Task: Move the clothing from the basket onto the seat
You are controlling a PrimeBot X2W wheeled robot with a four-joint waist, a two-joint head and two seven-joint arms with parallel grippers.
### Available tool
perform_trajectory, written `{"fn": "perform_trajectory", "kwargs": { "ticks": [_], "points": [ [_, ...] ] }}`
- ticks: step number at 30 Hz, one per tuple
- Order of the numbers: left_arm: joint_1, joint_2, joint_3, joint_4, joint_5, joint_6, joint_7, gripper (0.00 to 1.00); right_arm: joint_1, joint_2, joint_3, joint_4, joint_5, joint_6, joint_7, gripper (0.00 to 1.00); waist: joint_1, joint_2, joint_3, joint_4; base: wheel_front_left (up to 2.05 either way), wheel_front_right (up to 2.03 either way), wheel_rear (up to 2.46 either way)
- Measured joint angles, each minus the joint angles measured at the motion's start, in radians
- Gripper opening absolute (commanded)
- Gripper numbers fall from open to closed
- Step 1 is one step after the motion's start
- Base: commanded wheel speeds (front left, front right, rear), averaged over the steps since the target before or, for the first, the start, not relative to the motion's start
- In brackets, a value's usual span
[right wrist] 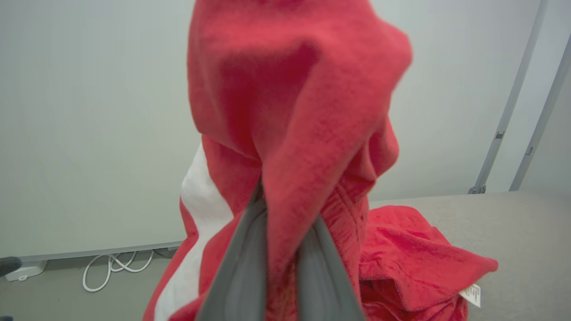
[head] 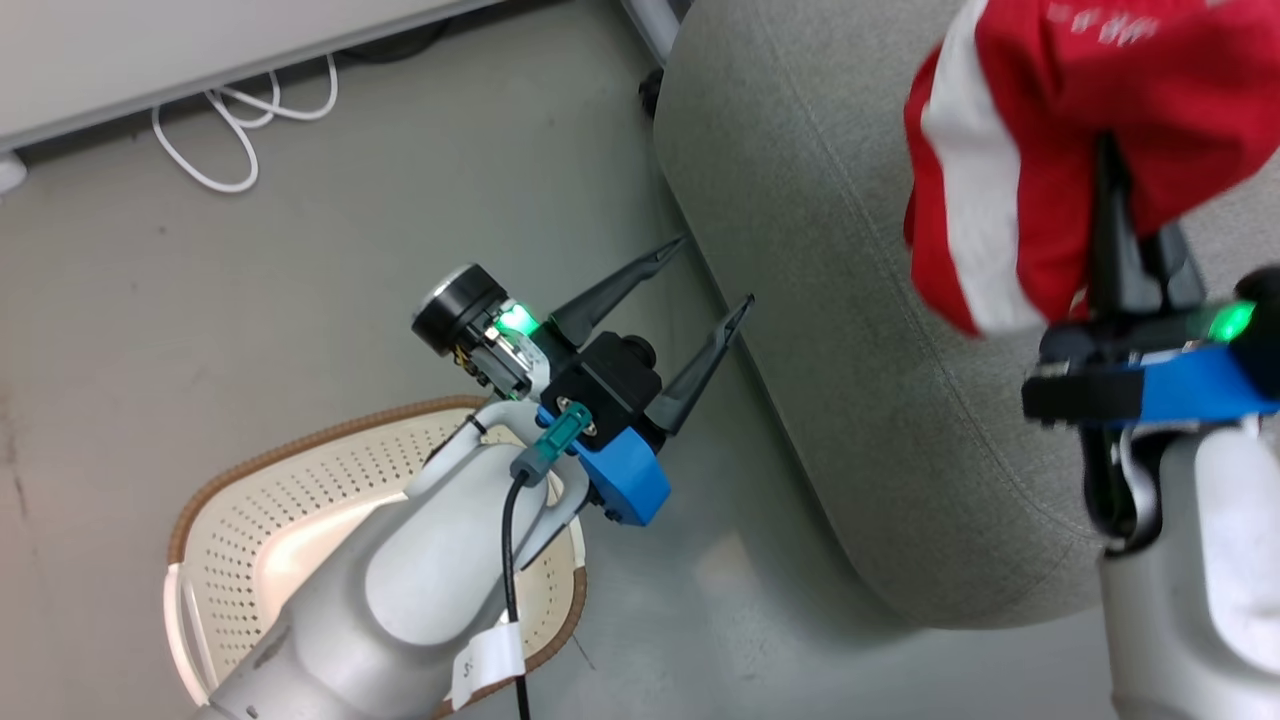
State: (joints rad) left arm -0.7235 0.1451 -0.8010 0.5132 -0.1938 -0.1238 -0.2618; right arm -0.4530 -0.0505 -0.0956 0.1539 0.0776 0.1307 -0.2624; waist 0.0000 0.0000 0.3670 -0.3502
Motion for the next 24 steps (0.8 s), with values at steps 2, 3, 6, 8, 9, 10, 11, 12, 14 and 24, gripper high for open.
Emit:
{"fn": "perform_trajectory", "kwargs": {
  "ticks": [2,3,6,8,9,10,11,12,14,24],
  "points": [
    [-0.009,0.01,0.004,-0.004,0.002,0.0,0.0,1.0,-0.054,0.0,-0.001,-0.007,-0.005,0.0,0.0,0.0,0.0,0.0,0.018,0.001,0.0,0.0,0.0],
    [-0.015,0.014,0.006,-0.006,0.005,0.0,0.0,1.0,-0.085,0.0,-0.007,-0.009,-0.011,0.0,0.0,0.0,0.0,0.0,0.028,0.001,0.0,0.0,0.0],
    [-0.034,0.03,0.01,-0.012,0.016,0.001,0.0,1.0,-0.182,0.0,-0.042,-0.017,-0.033,0.0,0.0,0.0,0.0,0.0,0.064,0.005,0.0,0.0,0.0],
    [-0.049,0.038,0.01,-0.018,0.023,0.001,0.0,1.0,-0.244,-0.016,-0.079,-0.016,-0.041,0.0,0.0,0.0,0.0,0.0,0.09,0.009,0.0,0.0,0.0],
    [-0.058,0.042,0.01,-0.02,0.027,0.001,0.0,1.0,-0.277,-0.029,-0.099,-0.015,-0.041,0.0,0.0,0.0,0.0001,0.0,0.104,0.011,0.0,0.0,0.0],
    [-0.066,0.044,0.009,-0.022,0.029,0.001,0.0,1.0,-0.307,-0.046,-0.118,-0.012,-0.043,0.0,0.0,0.0,0.0001,0.0,0.118,0.014,0.0,0.0,0.0],
    [-0.074,0.047,0.009,-0.025,0.031,0.001,0.0,1.0,-0.335,-0.062,-0.14,-0.012,-0.046,0.0,0.0,0.0,0.0001,0.0,0.132,0.017,0.0,0.0,0.0],
    [-0.082,0.05,0.008,-0.026,0.036,0.001,0.0,1.0,-0.361,-0.081,-0.16,-0.005,-0.05,0.0,0.0,0.0,0.0001,0.0,0.147,0.021,0.0,0.0,0.0],
    [-0.099,0.054,0.007,-0.029,0.038,0.001,0.0,1.0,-0.41,-0.123,-0.205,0.013,-0.052,0.0,0.0,0.0,0.0001,0.0,0.177,0.028,0.0,0.0,0.0],
    [-0.165,0.083,-0.002,-0.062,0.058,0.001,0.009,1.0,-0.525,-0.306,-0.393,0.206,-0.047,0.0,0.0,0.0,0.0001,0.0,0.321,0.057,0.0,0.0,0.0]
  ]
}}
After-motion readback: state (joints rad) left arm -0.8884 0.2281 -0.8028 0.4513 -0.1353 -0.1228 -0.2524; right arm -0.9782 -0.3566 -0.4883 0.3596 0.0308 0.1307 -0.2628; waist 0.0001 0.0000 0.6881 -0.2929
